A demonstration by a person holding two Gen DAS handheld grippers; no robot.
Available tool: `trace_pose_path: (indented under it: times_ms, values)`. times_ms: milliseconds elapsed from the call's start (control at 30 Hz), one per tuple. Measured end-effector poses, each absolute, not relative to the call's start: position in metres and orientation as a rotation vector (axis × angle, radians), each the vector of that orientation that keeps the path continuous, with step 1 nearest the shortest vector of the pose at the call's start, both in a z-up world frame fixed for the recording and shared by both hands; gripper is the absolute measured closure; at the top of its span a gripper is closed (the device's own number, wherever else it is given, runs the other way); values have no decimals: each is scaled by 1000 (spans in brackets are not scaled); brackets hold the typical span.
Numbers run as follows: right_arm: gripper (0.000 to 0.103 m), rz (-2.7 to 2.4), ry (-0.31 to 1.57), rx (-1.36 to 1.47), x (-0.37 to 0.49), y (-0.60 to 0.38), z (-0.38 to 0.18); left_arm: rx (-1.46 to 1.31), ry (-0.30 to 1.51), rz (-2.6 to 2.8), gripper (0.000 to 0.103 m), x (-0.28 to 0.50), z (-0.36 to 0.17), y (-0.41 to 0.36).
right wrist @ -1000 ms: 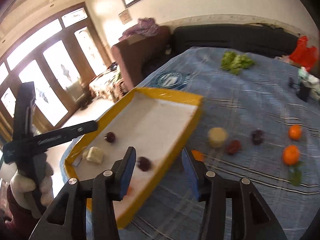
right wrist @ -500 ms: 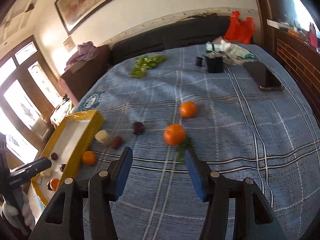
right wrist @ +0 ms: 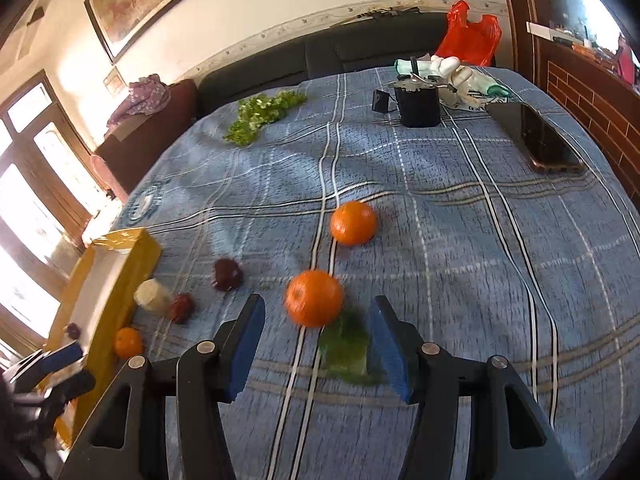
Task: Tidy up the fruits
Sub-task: 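Grasp a leafy mandarin with the right tool while the left tool grasps a round yam slice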
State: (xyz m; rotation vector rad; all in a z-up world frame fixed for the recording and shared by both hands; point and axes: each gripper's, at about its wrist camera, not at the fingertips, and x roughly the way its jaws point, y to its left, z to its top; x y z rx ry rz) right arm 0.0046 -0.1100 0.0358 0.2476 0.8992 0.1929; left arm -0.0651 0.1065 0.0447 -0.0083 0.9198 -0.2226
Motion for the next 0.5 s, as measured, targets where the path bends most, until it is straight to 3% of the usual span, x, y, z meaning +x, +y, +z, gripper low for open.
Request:
trace_pose_path:
  times_ms: [500]
  values:
    - [43, 224, 936, 217, 25, -100, 15, 137, 950, -275, 36, -19, 47, 72]
